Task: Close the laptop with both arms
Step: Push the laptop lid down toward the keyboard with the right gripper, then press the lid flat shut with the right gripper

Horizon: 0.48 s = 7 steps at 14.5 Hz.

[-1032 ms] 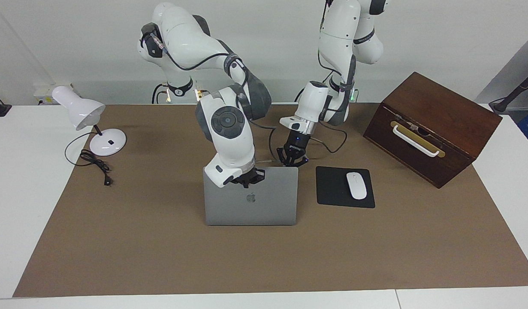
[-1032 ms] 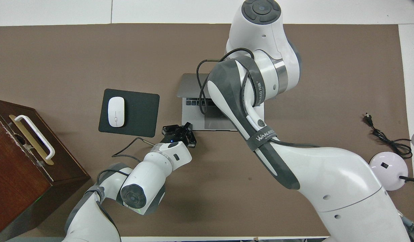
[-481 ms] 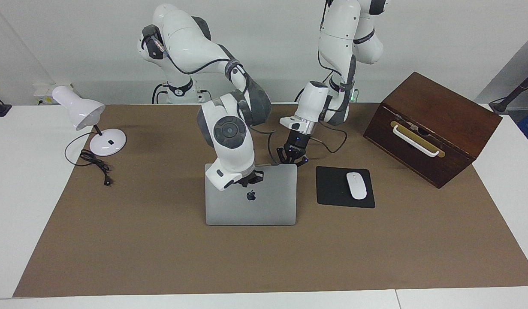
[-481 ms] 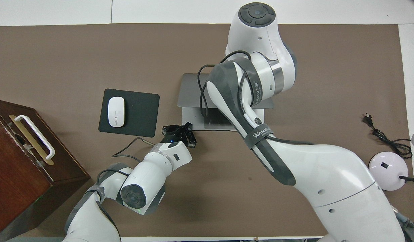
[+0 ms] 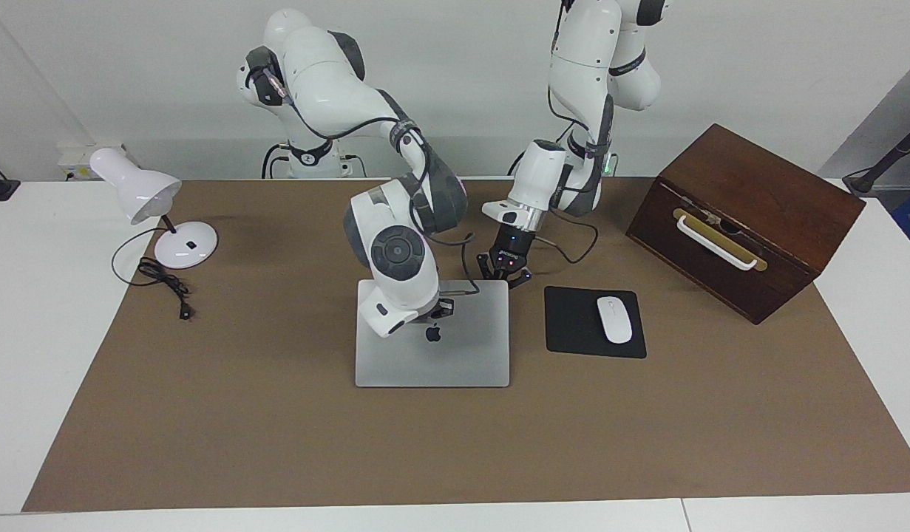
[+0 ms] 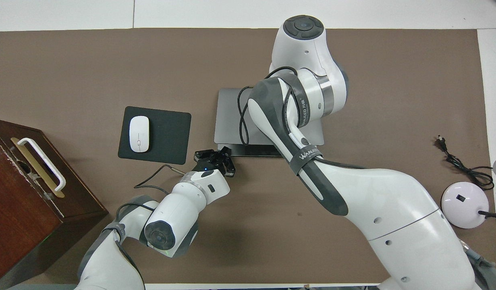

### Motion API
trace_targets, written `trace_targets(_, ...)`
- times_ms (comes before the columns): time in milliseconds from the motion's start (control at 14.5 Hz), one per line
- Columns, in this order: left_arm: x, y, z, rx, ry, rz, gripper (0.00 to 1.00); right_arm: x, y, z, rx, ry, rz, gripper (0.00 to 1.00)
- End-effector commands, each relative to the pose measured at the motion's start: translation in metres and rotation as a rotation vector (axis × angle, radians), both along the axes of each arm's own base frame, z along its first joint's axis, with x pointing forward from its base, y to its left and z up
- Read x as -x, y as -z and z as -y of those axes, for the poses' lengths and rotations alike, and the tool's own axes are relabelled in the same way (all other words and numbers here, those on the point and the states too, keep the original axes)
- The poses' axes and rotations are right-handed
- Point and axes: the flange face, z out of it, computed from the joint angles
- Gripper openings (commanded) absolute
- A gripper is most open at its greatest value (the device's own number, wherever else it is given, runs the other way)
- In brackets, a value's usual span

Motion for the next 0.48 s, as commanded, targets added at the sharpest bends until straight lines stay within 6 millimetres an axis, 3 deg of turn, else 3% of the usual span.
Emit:
trace_targets(0, -0.0028, 0.0555, -0.0069, -0.084, -0.005, -0.063, 0.00, 0.0025, 0.0094, 0.0050, -0.026, 0.009, -0.043, 0.00)
trace_targets(413, -0.0023, 0.0563, -0.0065, -0.085, -0.005, -0.064, 0.00, 0.0039, 0.0155, 0.0033, -0.034, 0.027, -0.063, 0.00)
